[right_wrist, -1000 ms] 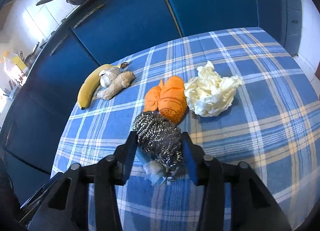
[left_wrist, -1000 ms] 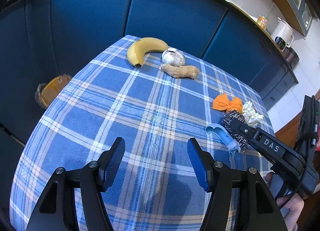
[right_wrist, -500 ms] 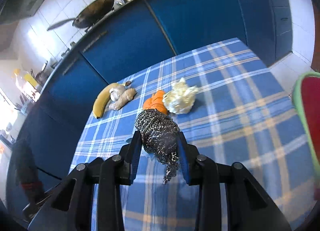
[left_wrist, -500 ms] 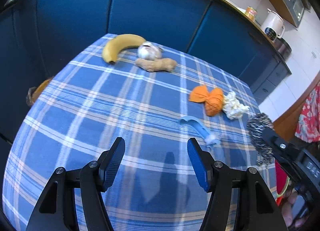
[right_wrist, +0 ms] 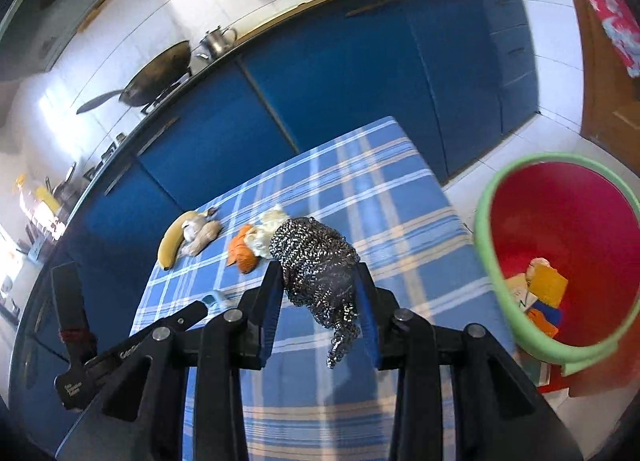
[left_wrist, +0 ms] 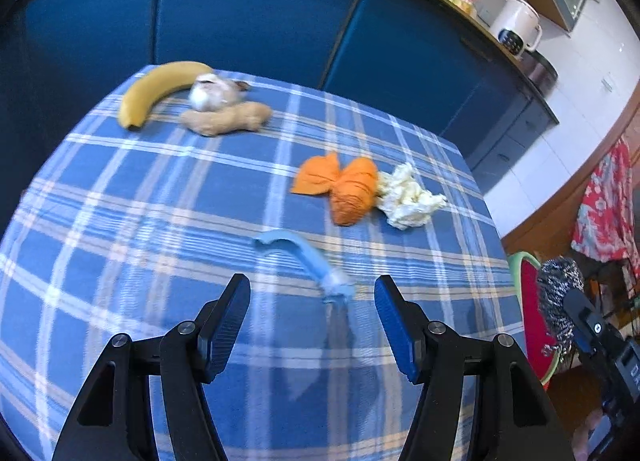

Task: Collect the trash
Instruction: 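Grasp the blue plastic piece with the left tool while the right tool holds the scrubber, then carry the scrubber and blue plastic piece over the red bucket with both tools, then open both tools to drop the scrubber and blue piece into the bucket, then move both tools back over the table toward the remaining trash, then grasp the orange mesh bag with the left tool, then grasp the crumpled white paper with the right tool while the left tool holds the orange bag, then carry the orange bag and crumpled paper over the red bucket with both tools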

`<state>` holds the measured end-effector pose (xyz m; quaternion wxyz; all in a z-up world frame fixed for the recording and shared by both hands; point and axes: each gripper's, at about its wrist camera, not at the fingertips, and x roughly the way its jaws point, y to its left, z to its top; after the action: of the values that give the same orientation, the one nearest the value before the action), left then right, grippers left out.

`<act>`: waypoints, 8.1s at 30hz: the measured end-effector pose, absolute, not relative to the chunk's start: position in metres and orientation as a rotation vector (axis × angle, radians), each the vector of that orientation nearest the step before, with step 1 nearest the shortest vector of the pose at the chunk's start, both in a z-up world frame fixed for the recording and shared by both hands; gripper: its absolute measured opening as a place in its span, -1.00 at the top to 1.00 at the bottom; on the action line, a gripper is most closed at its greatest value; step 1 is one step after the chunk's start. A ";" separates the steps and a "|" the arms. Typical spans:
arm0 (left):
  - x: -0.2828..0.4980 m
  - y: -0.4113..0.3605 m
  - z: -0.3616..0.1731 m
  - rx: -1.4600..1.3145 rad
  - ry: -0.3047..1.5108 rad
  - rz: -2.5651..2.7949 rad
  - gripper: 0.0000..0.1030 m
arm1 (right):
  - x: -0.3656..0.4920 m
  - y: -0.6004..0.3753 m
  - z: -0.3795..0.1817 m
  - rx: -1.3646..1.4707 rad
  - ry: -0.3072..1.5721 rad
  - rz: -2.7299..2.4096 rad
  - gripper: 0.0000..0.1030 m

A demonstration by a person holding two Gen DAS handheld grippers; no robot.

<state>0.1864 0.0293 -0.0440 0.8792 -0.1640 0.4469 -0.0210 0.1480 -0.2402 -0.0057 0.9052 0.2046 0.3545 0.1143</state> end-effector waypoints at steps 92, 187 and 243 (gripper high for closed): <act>0.192 -0.260 -0.016 0.067 0.910 -0.622 0.26 | 0.081 -0.458 -0.051 0.672 0.645 -0.146 0.00; 0.242 0.073 -0.042 -0.227 0.798 0.095 0.32 | 0.234 -0.154 -0.026 0.193 0.824 0.303 -0.01; 0.214 0.010 -0.015 -0.124 0.732 -0.062 0.32 | 0.186 -0.203 -0.007 0.295 0.725 0.219 0.41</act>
<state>0.2140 0.0098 -0.0154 0.9315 -0.0607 0.3574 -0.0303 0.1860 -0.2030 -0.0066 0.9186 0.1433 0.3525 0.1063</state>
